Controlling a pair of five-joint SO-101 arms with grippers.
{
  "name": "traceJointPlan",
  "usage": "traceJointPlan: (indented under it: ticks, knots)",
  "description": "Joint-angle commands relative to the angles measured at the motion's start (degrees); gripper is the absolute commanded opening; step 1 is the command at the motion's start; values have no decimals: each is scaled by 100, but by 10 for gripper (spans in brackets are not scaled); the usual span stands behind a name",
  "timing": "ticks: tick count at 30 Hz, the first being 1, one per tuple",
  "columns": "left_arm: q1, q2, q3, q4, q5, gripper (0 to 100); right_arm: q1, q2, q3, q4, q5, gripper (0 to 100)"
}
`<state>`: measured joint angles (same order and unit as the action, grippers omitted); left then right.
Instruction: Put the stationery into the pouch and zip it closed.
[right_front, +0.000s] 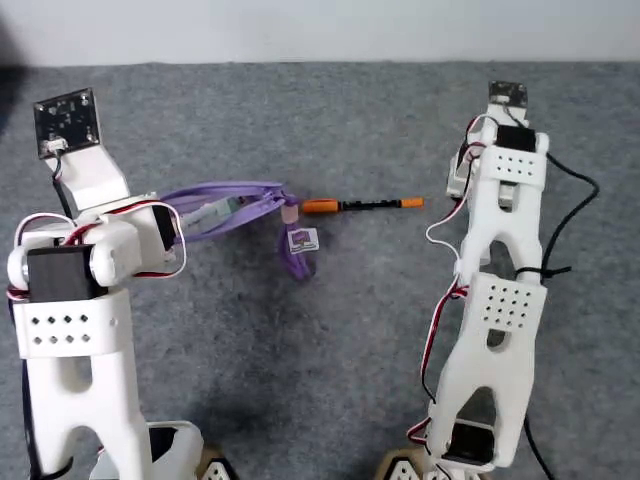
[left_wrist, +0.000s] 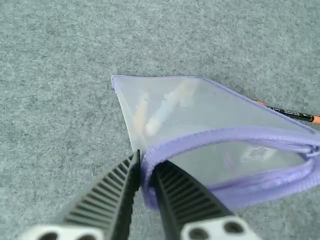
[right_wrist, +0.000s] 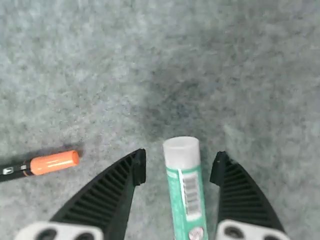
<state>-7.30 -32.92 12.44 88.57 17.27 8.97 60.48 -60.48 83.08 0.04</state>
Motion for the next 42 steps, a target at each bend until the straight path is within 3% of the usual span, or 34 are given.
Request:
traceJointPlan:
  ticks: [1, 5, 18, 24, 31, 42]
  knots:
    - [-18, 9, -66, 44, -62, 14, 31, 145, -501, 31, 202, 119]
    - [-26, 0, -66, 53, -62, 14, 119, 356, -554, 40, 264, 4]
    - [0, 0, -66, 35, -62, 14, 31, -13, -1582, 1938, 325, 8]
    - [9, 0, -66, 35, -62, 14, -31, -259, -1820, 2000, 334, 8]
    - [-26, -26, -66, 44, -62, 14, -92, -2009, 62, 1991, 334, 8]
    - [-26, -35, 40, 9, -62, 14, -804, -5719, 3859, 1965, 281, 8]
